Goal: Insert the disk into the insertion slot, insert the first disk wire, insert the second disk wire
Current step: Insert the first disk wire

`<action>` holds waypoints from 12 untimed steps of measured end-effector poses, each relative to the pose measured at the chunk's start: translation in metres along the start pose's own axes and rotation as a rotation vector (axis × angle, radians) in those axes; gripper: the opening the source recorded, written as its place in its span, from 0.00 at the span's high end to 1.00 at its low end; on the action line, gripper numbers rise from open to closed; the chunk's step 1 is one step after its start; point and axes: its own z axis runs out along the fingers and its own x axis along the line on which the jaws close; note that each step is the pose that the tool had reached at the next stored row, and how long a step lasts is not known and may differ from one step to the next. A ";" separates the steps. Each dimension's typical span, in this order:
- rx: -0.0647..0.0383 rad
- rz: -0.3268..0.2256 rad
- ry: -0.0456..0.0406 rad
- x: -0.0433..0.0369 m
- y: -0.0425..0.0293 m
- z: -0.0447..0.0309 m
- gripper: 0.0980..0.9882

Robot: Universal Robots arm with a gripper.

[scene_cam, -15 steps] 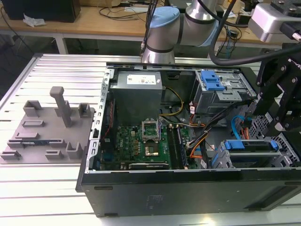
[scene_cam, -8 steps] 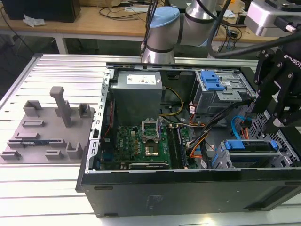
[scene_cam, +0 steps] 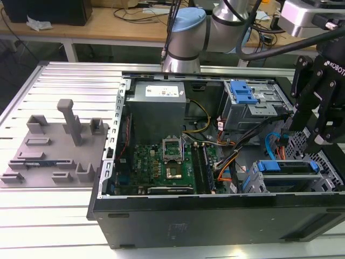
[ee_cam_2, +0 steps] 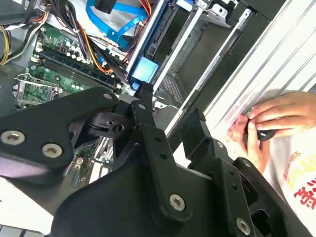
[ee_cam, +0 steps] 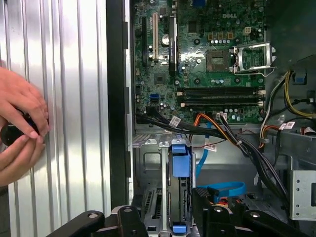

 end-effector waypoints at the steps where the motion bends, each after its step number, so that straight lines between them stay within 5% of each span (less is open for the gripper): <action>1: 0.000 0.000 0.0037 -0.0003 0.0000 0.0000 0.55; 3: 0.001 -0.001 0.0378 -0.0031 0.0001 -0.0005 0.55; 4: 0.001 -0.001 0.0706 -0.0065 0.0001 -0.0014 0.55; 7: 0.002 -0.002 0.1173 -0.0146 0.0003 -0.0026 0.55; 9: 0.003 -0.003 0.1311 -0.0243 0.0004 -0.0035 0.55; 12: 0.003 -0.003 0.1366 -0.0386 -0.0001 -0.0046 0.55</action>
